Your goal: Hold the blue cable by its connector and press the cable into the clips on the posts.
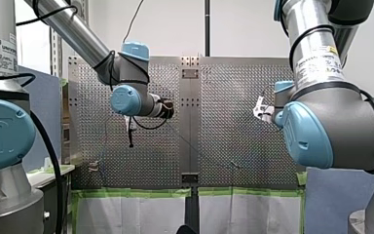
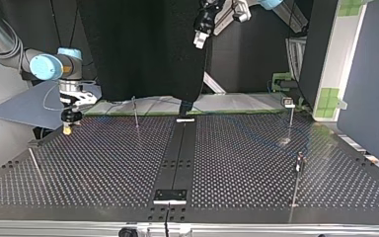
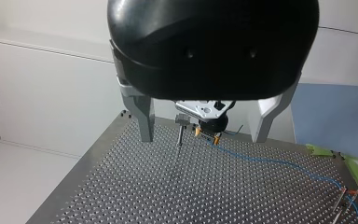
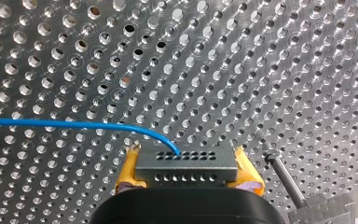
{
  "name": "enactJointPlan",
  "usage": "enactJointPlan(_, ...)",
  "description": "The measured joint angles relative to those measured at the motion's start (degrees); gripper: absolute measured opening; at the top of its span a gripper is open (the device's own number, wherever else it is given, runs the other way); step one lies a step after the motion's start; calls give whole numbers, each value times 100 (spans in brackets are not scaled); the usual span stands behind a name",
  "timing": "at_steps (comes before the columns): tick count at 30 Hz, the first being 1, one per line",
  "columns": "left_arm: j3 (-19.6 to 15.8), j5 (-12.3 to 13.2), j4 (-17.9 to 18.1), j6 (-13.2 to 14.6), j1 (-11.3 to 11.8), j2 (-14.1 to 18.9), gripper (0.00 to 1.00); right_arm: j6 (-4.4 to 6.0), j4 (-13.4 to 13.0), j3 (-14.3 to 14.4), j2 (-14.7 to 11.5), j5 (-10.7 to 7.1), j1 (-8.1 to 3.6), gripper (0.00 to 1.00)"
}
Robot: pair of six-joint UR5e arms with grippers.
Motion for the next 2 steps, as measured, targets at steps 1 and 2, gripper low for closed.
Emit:
enactJointPlan(1,0,0,0,0,0,0,100,0,0,0,0,0,0,0)
enactJointPlan(2,0,0,0,0,0,0,100,0,0,0,0,0,0,0)
